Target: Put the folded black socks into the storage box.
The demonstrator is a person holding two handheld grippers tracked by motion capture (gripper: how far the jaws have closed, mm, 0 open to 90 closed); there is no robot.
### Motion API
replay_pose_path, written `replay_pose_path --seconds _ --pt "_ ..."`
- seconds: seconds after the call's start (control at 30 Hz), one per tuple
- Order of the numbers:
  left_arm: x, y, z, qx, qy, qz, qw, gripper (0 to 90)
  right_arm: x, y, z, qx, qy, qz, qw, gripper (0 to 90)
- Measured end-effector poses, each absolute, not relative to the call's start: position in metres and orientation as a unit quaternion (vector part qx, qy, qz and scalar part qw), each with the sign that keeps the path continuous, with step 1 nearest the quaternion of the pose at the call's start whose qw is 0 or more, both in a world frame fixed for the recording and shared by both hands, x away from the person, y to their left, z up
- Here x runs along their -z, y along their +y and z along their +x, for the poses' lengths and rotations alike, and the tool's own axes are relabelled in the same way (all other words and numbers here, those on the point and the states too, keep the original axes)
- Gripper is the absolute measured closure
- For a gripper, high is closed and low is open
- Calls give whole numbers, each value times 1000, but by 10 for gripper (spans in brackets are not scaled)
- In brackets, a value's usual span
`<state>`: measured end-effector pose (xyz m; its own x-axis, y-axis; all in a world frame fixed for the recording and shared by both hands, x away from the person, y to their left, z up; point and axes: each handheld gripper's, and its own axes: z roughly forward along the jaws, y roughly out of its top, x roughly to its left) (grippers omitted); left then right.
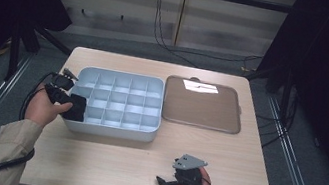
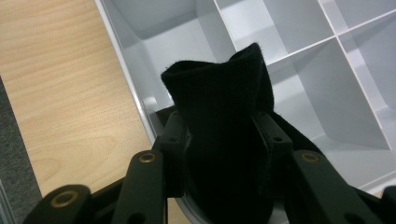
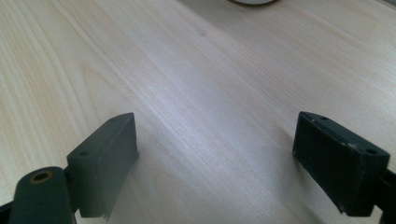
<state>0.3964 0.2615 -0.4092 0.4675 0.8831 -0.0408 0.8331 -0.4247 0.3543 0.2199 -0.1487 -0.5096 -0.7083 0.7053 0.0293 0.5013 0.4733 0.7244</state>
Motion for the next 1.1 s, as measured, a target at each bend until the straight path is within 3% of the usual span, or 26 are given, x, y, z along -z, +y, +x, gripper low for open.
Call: replay_pose_path --seconds 0.3,1.1 --pt "404 261 397 -85 509 841 162 581 510 -149 220 -370 848 354 139 134" --pt "377 270 399 -87 516 836 169 585 510 -149 220 -370 848 354 139 134"
